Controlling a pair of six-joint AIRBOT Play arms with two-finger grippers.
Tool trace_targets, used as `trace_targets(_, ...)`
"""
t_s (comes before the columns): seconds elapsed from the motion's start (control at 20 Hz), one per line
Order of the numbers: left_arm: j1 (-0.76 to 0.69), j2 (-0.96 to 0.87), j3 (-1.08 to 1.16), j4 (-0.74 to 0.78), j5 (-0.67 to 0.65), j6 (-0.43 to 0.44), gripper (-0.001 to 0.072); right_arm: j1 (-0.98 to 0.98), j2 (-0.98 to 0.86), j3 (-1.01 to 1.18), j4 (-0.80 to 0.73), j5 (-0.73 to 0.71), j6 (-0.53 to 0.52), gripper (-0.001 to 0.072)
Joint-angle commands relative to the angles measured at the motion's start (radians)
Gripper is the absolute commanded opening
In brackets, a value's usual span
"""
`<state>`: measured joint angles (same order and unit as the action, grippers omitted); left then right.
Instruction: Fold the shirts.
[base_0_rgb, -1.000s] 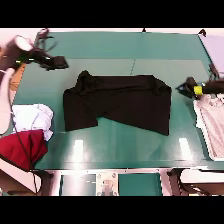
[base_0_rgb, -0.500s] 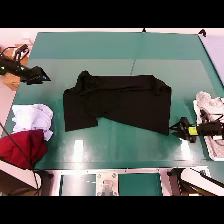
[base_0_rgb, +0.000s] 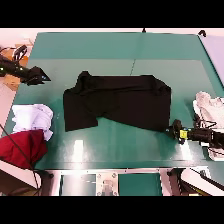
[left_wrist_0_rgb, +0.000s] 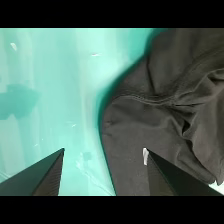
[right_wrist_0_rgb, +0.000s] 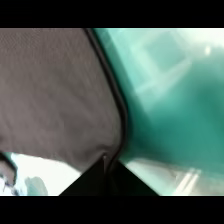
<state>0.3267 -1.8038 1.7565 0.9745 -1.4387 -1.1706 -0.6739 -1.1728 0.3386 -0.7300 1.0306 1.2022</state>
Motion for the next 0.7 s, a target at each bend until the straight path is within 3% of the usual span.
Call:
trace_targets(0.0,0.002,0.000,0.000,-0.005,-0.017,0.002,0.0578,0.005,0.002,0.009,0.058,-0.080,-0.063,0.0018)
trace_targets(0.1,0.002,0.000,0.000,-0.005,-0.053,0.003,0.0578,-0.018,0.002,0.086,-0.001,-0.080,-0.047,0.0017)
trace_targets(0.25,0.002,0.000,-0.047,-0.015,-0.085,0.021,0.0578,-0.084,0.001,0.233,-0.116,-0.124,0.068,0.0017)
trace_targets(0.65,-0.151,0.000,-0.428,-0.165,-0.004,0.181,0.0578,0.023,-0.015,0.264,-0.112,-0.127,0.070,0.0017)
